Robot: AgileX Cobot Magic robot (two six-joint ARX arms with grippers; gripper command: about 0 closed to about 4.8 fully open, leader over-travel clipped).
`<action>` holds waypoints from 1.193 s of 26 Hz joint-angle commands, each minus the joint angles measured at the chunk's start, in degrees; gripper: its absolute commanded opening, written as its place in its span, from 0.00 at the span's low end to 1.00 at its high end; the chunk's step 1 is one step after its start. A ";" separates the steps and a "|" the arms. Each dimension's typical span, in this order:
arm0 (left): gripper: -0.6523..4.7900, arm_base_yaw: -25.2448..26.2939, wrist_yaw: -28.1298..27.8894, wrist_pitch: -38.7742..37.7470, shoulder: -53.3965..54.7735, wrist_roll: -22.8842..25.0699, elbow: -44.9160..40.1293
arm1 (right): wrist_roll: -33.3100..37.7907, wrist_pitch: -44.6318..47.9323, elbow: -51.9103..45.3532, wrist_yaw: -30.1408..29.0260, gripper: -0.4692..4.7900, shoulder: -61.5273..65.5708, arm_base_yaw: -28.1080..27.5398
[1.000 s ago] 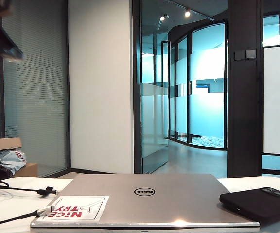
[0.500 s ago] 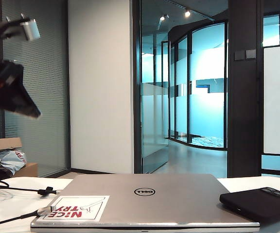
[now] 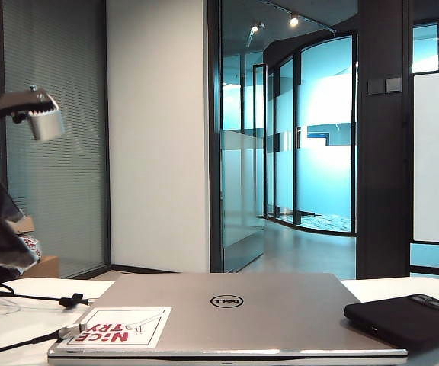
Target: Pick up the charging cable and the phone, plug the charging cable into the charging port on the phone, and finally place them back on the table.
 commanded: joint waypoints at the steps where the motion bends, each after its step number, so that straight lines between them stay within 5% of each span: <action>1: 1.00 0.00 0.15 0.98 0.20 2.14 -0.66 | -0.22 0.94 0.26 0.09 0.08 -0.11 0.07; 31: 1.00 0.11 0.13 18.58 23.17 4.28 -0.79 | -0.17 1.01 0.26 0.11 0.08 -0.11 0.07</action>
